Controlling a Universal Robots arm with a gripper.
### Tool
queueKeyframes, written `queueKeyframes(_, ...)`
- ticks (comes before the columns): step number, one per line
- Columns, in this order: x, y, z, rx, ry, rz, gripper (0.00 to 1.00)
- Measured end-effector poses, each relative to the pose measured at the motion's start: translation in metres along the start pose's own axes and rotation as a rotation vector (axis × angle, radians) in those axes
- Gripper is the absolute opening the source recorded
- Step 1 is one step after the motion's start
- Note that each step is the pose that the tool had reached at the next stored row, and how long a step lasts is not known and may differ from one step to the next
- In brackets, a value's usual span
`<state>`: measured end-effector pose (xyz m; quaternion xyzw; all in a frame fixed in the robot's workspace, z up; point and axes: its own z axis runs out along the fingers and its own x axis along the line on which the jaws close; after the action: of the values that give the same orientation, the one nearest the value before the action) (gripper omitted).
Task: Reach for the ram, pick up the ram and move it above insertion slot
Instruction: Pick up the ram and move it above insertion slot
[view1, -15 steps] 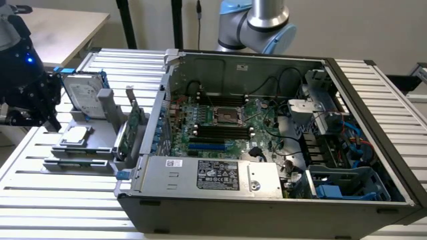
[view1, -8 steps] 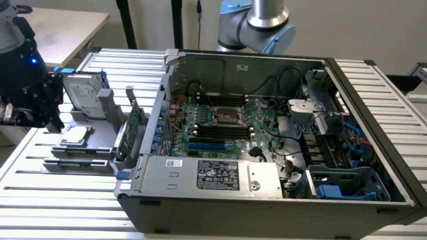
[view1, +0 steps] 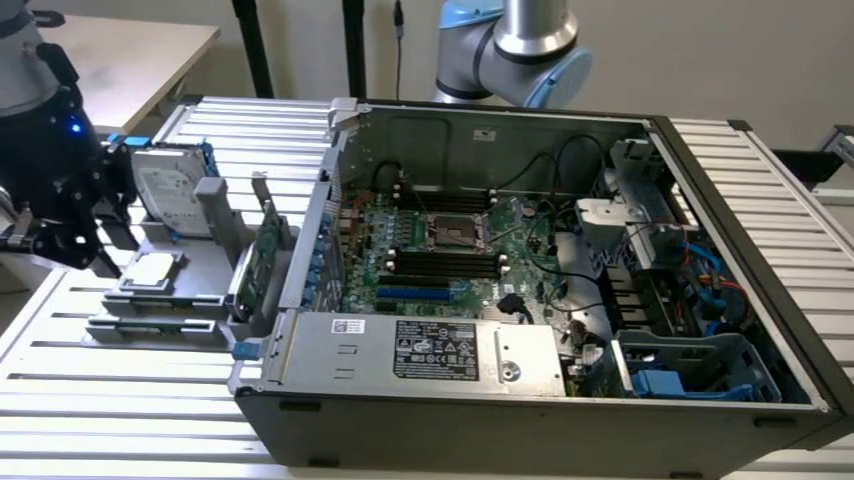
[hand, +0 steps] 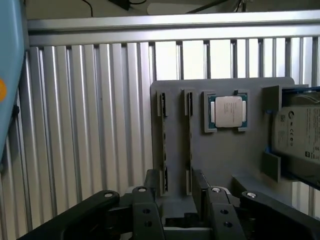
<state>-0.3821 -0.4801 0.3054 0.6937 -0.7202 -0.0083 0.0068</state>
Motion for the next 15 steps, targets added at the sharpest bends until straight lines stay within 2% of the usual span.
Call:
queueKeyframes(8, -0.001, -0.0003, 0.0146, -0.0002, 0.0021, -0.104, 0.42)
queueKeyframes(15, -0.001, -0.0014, 0.0273, -0.0001, 0.0023, -0.112, 0.42)
